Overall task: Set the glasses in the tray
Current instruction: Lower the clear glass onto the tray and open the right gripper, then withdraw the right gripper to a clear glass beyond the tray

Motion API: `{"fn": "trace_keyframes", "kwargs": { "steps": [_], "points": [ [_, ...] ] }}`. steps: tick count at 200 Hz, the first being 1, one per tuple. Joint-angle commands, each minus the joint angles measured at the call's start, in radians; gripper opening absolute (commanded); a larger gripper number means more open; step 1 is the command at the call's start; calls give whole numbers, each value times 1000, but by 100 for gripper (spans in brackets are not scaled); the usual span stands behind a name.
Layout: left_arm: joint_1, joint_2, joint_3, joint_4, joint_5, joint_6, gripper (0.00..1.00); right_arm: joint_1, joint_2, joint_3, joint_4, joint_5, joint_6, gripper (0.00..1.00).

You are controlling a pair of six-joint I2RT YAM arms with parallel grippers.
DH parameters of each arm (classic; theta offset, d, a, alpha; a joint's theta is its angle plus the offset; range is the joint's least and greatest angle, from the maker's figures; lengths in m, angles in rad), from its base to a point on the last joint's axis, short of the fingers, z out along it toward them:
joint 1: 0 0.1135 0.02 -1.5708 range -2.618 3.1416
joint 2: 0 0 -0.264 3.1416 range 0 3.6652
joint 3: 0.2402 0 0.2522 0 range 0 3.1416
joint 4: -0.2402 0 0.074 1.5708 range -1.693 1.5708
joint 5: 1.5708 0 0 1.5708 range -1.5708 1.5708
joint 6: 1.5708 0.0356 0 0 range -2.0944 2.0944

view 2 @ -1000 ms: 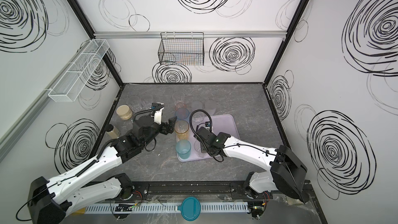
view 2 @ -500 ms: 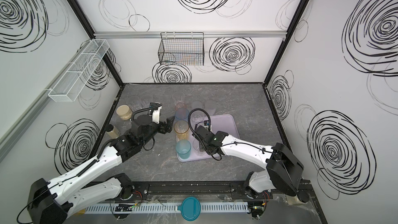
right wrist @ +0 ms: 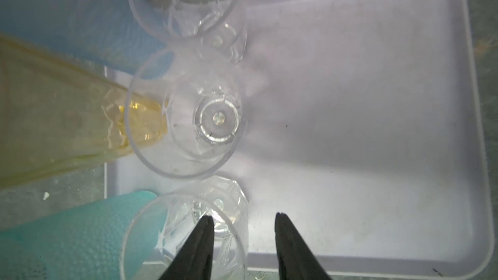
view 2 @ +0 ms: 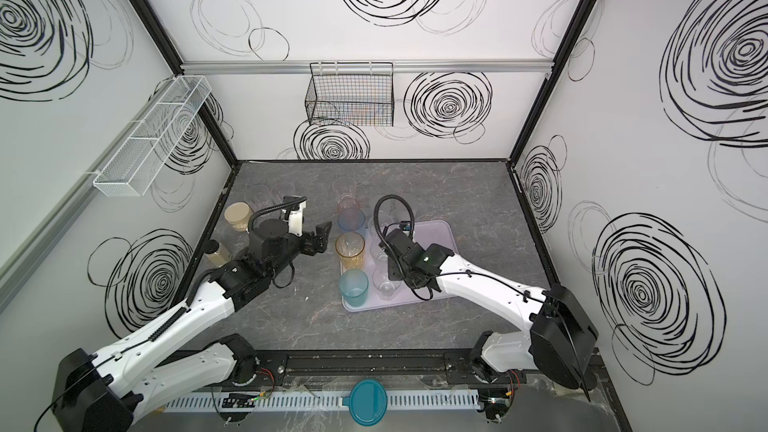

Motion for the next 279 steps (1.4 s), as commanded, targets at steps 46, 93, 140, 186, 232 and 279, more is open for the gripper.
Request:
{"fn": "trace_keyframes", "kwargs": {
  "steps": [46, 93, 140, 186, 232, 279],
  "points": [
    [189, 38, -7, -35, 147, -77, 86, -209, 97, 191, 149, 19, -224, 44],
    [242, 125, -38, -15, 238, -134, 86, -277, 435, 525, 188, -102, -252, 43],
    [261, 198, -67, 13, 303, -167, 85, -247, 727, 859, 164, -129, -293, 43],
    [295, 217, -78, 64, 324, -175, 86, -244, 949, 1098, 136, -154, -332, 46],
    [284, 241, -82, 96, 344, -225, 87, -242, 1114, 1277, 156, -194, -341, 51],
    [282, 246, -99, 103, 335, -224, 87, -245, 1236, 1404, 141, -214, -343, 49]
  ]
}}
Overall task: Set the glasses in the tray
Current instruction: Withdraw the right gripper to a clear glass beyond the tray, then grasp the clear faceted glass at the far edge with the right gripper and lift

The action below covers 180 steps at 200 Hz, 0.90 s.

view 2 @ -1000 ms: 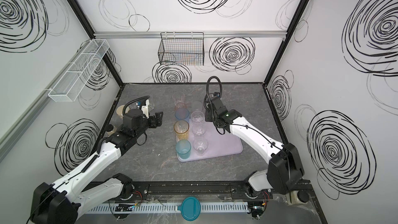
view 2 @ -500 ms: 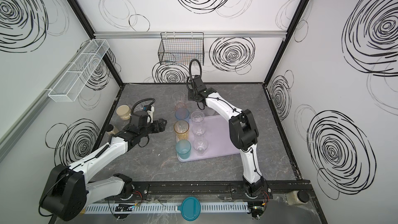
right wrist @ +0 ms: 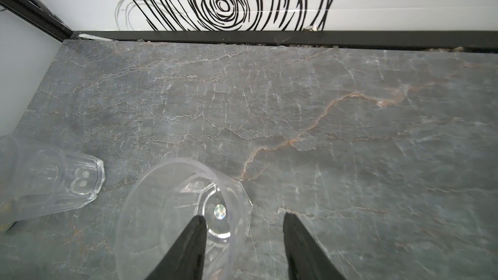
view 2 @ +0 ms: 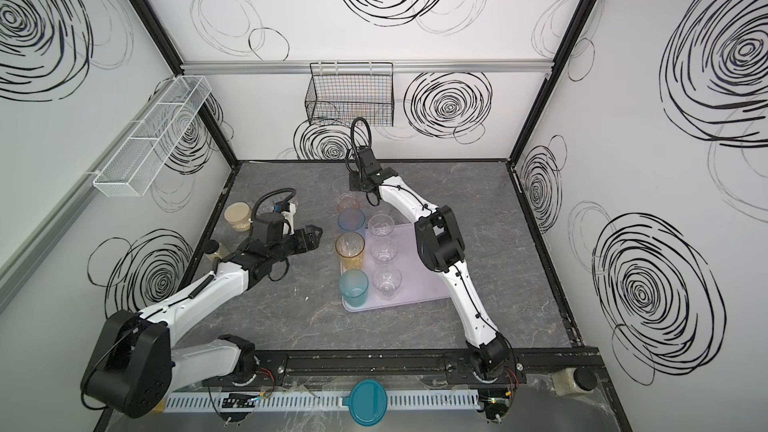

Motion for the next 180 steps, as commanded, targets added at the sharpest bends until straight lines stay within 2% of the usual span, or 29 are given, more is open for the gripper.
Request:
{"fn": "trace_keyframes", "kwargs": {
  "steps": [1, 42, 103, 180],
  "points": [
    [-3, 7, -16, 50, 5, -14, 87, -1, 23, 44, -19, -9, -9, 49],
    [-4, 24, -23, 59, 12, -18, 87, -10, 43, 46, 5, -11, -17, 43],
    [-3, 20, -24, 57, 6, -11, 87, -6, 14, 42, 5, 0, -19, 21],
    [-4, 14, -16, 53, -1, -17, 87, 2, -106, 19, 12, 30, -26, 13]
  ]
}}
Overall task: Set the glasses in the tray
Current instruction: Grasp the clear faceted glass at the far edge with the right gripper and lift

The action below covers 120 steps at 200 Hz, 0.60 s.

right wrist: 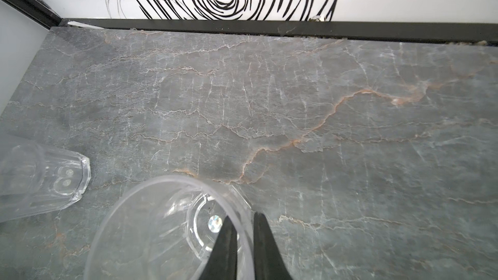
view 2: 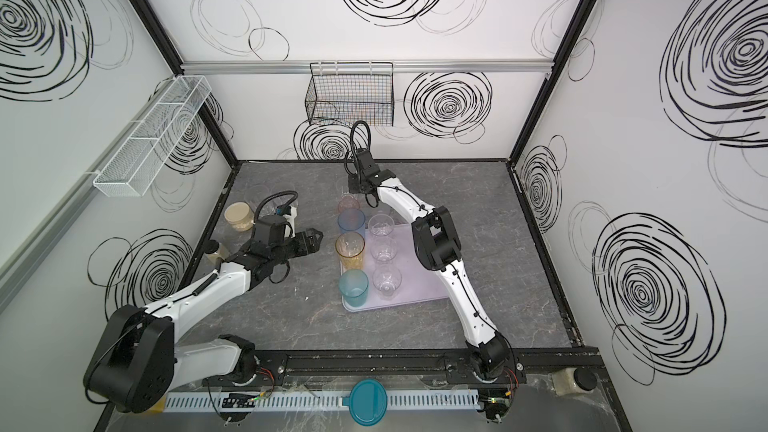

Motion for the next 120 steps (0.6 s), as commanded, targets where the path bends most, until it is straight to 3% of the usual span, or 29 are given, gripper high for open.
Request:
{"fn": "trace_keyframes", "kwargs": {
  "steps": [1, 66, 120],
  "points": [
    [-5, -10, 1, 45, -3, -11, 87, 4, -125, 3, 22, 24, -7, 13],
    [-5, -69, 5, 6, -23, -12, 87, 5, -278, -97, 47, 33, 8, 12],
    [-36, -157, 128, -118, -114, 29, 87, 9, -519, -337, 124, 43, 42, 11]
  ]
}}
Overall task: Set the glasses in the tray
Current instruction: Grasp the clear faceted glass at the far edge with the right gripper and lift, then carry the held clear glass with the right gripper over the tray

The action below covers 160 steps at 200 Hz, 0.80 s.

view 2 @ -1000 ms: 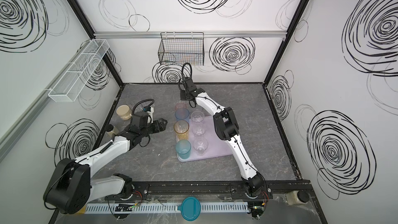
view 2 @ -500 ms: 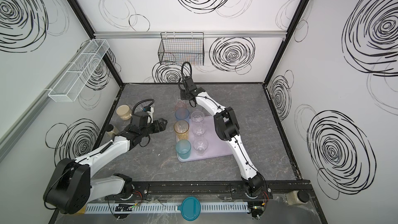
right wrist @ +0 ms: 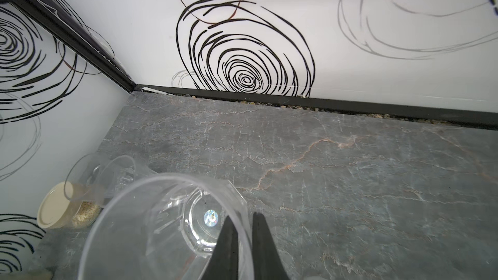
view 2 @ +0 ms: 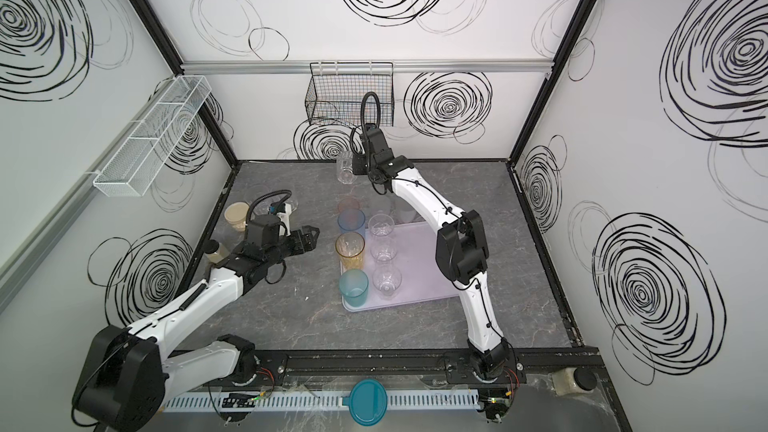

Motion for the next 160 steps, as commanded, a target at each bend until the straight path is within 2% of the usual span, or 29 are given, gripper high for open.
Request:
{"fn": "trace_keyframes", "kwargs": {
  "steps": [1, 22, 52, 79, 98, 135, 160],
  "points": [
    [-23, -38, 95, -41, -61, 26, 87, 5, -122, -77, 69, 19, 24, 11],
    [-64, -57, 156, -77, -109, 48, 87, 1, -227, -160, 67, 37, 26, 11],
    [-121, -63, 239, -85, -119, 47, 87, -28, -395, -318, 75, 55, 27, 11],
    [-294, -24, 308, -99, -279, 174, 88, -78, -538, -465, 59, 62, 36, 11],
    [-405, 27, 336, -99, -347, 220, 89, -125, -636, -578, 50, 72, 36, 11],
    [-595, 124, 377, -70, -413, 280, 90, -225, -777, -762, -1, 70, 30, 11],
    [-670, 171, 387, -47, -398, 314, 92, -245, -835, -877, -23, 75, 27, 10]
  ]
}}
